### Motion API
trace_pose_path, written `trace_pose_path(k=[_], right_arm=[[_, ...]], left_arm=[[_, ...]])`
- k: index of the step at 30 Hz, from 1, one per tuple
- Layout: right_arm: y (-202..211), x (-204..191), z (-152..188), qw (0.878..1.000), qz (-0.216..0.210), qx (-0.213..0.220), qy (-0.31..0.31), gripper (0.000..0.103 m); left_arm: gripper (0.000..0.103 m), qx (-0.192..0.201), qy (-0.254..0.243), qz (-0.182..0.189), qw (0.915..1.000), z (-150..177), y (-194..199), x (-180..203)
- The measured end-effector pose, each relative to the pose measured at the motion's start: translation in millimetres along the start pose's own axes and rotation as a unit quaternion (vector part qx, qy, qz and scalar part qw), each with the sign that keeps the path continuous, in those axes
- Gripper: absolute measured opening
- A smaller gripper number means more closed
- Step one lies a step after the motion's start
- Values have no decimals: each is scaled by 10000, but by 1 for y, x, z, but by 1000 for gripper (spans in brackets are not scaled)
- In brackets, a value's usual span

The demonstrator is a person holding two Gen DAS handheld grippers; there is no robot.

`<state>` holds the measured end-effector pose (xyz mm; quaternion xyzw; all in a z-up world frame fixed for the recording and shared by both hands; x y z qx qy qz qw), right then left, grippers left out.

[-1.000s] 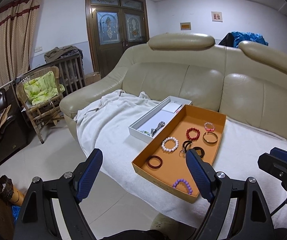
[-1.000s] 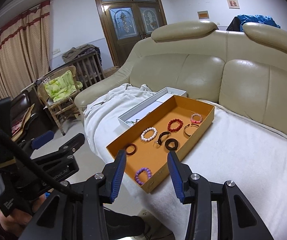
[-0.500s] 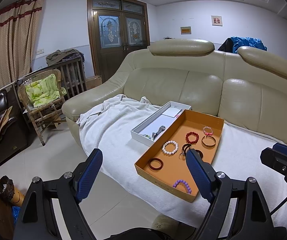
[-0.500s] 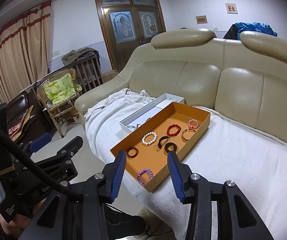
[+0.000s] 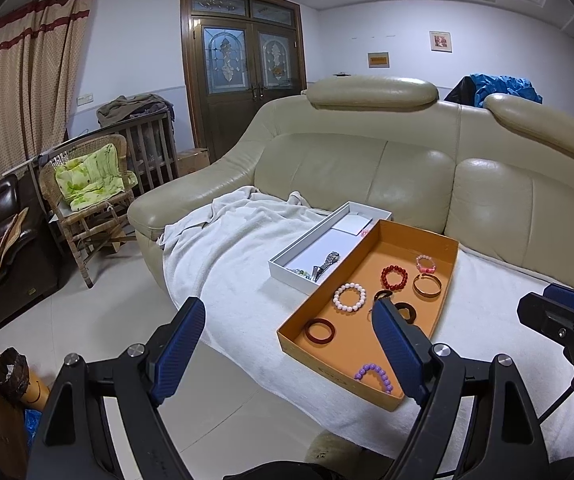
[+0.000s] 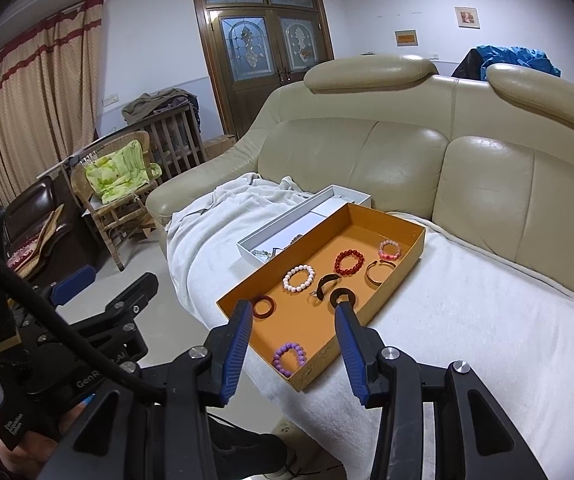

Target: Organize jewelry

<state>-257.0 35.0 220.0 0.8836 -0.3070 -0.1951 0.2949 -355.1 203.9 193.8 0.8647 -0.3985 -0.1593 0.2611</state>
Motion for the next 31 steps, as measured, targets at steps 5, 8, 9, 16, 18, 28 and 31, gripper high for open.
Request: trace_pose_path(k=[5, 8, 9, 16, 18, 28, 31], right_arm=[[-17, 4, -8, 9999, 3, -95, 40, 47], [-28, 6, -10, 9998, 1, -166, 71, 47], [-31, 6, -10, 9998, 9, -189, 86, 47], [-45, 4, -12, 9995, 46, -270, 163, 47], [-48, 5, -13, 9994, 59, -291, 178, 47], [-54, 20, -14, 9997, 147, -188, -8, 47], [-48, 60, -10, 9982, 430, -14, -409, 47]], left_arm=[[86, -81, 31, -34, 10000, -2, -12, 0], [86, -135, 37, -47, 9999, -2, -19, 1], [86, -153, 33, -35, 9999, -2, -21, 2], [86, -229, 43, -49, 9997, -3, -32, 2], [86, -241, 62, -45, 9997, -3, -34, 2], [86, -158, -223, -44, 9996, -6, -40, 21], [86, -128, -686, 420, 9967, -9, -43, 61]])
Point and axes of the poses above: each gripper's, at about its wrist camera, not at the fingertips, and y roughly against the way its jaws point, x to its right, z to its underside, the point moved 1 cm from there along -y, roughly the way its jaws point, and after that the axes turned 5 degrees about -x, right-handed, at the moved point
